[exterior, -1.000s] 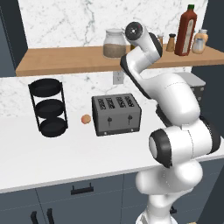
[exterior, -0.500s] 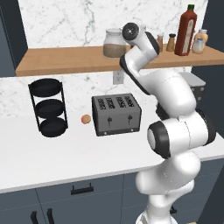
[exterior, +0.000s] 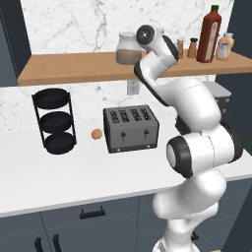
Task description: Put the shaker and condiment bottle from the counter next to their counterparts in the cabinet.
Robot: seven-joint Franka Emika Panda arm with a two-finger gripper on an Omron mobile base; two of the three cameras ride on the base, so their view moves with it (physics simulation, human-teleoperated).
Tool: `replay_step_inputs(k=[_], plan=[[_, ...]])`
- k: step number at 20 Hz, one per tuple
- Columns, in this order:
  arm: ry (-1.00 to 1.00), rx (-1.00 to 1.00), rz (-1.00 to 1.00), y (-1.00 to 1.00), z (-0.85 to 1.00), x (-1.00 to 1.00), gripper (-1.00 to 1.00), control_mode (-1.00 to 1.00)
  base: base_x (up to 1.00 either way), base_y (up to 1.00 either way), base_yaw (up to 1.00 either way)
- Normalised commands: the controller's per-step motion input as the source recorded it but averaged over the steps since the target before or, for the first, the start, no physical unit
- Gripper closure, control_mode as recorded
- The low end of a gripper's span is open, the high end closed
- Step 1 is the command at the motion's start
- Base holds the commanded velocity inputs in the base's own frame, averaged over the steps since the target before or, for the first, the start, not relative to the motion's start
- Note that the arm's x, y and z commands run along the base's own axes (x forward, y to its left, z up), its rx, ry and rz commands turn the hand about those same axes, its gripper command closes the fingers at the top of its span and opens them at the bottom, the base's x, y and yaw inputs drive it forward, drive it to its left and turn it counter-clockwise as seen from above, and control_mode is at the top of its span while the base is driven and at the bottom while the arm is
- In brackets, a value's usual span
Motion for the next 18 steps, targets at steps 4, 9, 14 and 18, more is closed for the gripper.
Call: replay_step_inputs(k=[4,9,14,18], plan=[[0.00,-0.01,-0.01,0.00,-0.10,0.10,1.00,-1.00,0.00,0.00,0.00],[-0.01,-0.05,-0.07,0.00,-0.13,0.03,1.00,-1.00,0.00,0.00,0.00],[-0.02,-0.05,-0.07,0.00,-0.28,0.08,1.00,-1.00,0.00,0.00,0.00],[0.00,-0.02,-0.06,-0.05,-0.27,0.25,1.00,-1.00,0.00,0.00,0.00]])
